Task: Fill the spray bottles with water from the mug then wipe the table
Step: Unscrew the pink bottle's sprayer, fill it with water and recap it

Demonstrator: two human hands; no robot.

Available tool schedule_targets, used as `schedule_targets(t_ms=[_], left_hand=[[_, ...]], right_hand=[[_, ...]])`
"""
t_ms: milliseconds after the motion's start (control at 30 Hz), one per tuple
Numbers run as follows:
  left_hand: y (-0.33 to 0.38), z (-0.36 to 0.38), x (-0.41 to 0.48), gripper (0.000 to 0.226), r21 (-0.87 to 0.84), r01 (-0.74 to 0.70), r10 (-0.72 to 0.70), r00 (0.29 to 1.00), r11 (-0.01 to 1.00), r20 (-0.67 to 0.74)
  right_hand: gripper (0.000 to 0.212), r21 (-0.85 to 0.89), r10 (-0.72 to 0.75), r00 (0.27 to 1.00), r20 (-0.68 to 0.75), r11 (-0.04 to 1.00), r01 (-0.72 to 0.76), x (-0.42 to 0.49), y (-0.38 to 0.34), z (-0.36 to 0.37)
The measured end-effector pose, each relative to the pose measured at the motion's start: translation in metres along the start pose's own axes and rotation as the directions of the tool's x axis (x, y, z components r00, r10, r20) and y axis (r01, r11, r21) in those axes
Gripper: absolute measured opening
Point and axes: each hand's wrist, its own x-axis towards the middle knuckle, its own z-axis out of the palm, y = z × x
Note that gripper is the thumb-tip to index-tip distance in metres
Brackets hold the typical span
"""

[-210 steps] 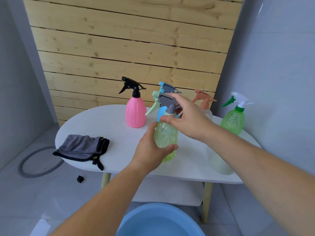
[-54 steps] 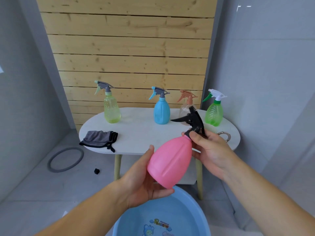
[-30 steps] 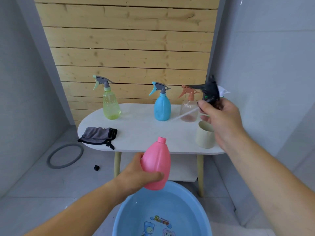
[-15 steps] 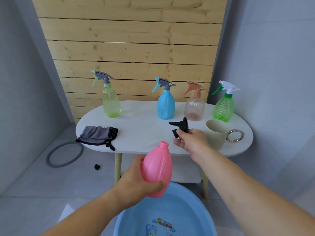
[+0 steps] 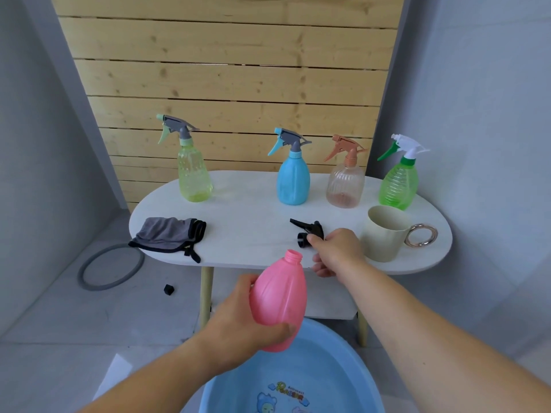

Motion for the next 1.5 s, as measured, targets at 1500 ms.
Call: schedule_targets(t_ms=[1500], left_hand=[[0.033, 0.045, -0.021, 0.096, -0.087, -0.105, 0.119, 0.977, 0.991, 0.179]], right_hand=[[0.019, 0.078, -0.112, 0.994, -0.009, 0.991, 0.112, -0.065, 0.045, -0.168]])
